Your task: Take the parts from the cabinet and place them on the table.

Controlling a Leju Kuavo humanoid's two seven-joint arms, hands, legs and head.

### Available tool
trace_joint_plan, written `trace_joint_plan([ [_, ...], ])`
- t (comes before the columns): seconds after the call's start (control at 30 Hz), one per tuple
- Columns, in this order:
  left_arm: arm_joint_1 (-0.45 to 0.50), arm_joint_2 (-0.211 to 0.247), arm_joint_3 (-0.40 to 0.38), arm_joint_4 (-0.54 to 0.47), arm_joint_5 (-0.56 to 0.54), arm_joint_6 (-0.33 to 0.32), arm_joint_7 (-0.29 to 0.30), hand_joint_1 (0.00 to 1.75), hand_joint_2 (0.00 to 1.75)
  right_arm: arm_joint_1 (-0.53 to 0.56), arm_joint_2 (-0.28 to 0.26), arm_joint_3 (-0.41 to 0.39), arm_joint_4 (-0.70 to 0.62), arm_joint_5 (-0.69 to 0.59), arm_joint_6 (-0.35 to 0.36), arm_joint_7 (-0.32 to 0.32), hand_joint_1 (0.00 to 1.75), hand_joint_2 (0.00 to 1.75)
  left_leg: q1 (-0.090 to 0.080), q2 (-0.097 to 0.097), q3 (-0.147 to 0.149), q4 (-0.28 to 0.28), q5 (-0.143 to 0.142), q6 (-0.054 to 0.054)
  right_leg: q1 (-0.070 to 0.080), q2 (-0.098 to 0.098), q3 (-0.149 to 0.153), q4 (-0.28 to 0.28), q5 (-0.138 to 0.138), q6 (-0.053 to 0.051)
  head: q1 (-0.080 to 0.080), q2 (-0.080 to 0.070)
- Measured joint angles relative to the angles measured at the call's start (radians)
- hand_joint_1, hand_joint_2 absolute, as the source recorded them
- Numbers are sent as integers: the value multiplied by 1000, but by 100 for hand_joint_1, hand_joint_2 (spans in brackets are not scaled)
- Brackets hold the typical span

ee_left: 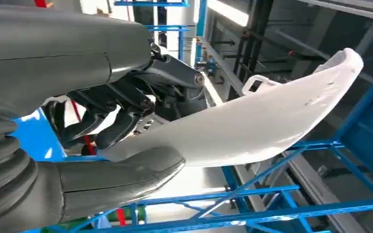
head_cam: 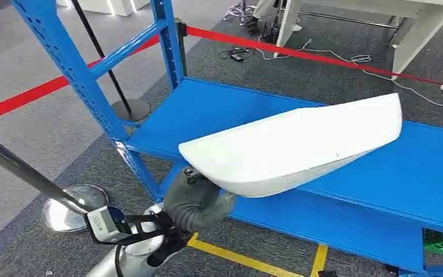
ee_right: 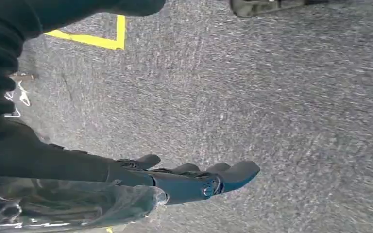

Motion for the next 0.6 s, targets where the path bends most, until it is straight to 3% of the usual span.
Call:
trace_joint_plan([
  [0.03, 0, 0, 0, 2, -1, 0, 2, 162, 175, 0, 0, -1, 0, 0, 0, 0, 0, 175, 0, 0, -6, 0, 6, -2, 0, 0, 36, -49, 27, -1, 0, 0],
  [0.1, 0, 0, 0, 3, -1, 3, 3, 162, 175, -3, 0, -1, 0, 0, 0, -2, 0, 175, 1, -1, -18, 1, 18, -10, -2, -1, 161, -242, 93, -1, 1, 0],
  [0.13, 0, -1, 0, 3, -1, 3, 3, 162, 175, -8, 0, -1, 0, 0, 0, -2, 0, 175, 0, -2, -21, 3, 25, -18, -3, -1, 201, -318, 68, -2, 0, 0],
  [0.17, -1, -1, 0, 3, -1, 3, 3, 162, 175, -8, 0, -1, 0, 0, 2, -2, 0, 175, -3, -2, -22, 1, 31, -23, 4, 6, 202, -304, 95, -10, -2, 0],
  [0.23, -4, 0, -2, 3, -2, 3, 4, 162, 175, -6, 0, -1, 0, 0, 2, -3, 0, 175, -2, -2, -22, 1, 44, -33, 5, 7, 185, -303, 94, -20, -4, 0],
  [0.27, -3, 0, -5, 3, -2, 3, 5, 162, 175, -6, 0, -2, 0, 0, 2, -4, 0, 175, -1, -3, -21, -5, 51, -40, 7, 7, 182, -303, 98, -28, -4, 0],
  [0.3, -4, 1, -5, 3, -2, 3, 5, 162, 175, -5, 0, -2, 0, 0, 2, -5, 0, 175, 1, -3, -25, -4, 50, -47, 1, 2, 175, -308, 111, -43, -2, 0],
  [0.37, -4, 1, -6, 3, -2, 3, 6, 162, 175, -8, 0, -3, 0, -1, 2, -6, 0, 175, 2, -3, -53, 62, -51, -58, 1, 0, 160, -308, 130, -56, -8, 0],
  [0.43, -4, 2, -6, 3, -2, 3, 5, 162, 175, -6, 0, -3, 0, -3, 2, -6, 0, 175, 3, -3, -104, 226, -154, -65, 2, -1, 131, -306, 152, -57, -9, 0],
  [0.47, -3, 3, -6, 3, -2, 3, 6, 162, 175, -4, 0, -4, 0, -3, 2, -6, 0, 175, 2, -3, -120, 293, -177, -66, 3, -3, 116, -306, 162, -57, -10, 0],
  [0.5, -3, 4, -7, 4, -2, 3, 6, 162, 175, -3, 0, -5, 0, -3, 2, -6, 0, 175, 2, -3, -113, 313, -169, -65, 3, -5, 102, -306, 171, -56, -9, 0],
  [0.53, -3, 4, -8, 4, -2, 3, 6, 162, 175, -3, 0, -5, 0, -3, 2, -6, 0, 175, 2, -3, -86, 292, -141, -63, 4, -5, 90, -305, 181, -54, -10, 0],
  [0.6, -5, 5, -11, 5, -4, 2, 8, 162, 175, -4, 1, -5, 0, -5, 1, -8, 0, 175, 1, -3, 25, 147, -81, -53, 4, -4, 69, -305, 198, -48, -10, 0],
])
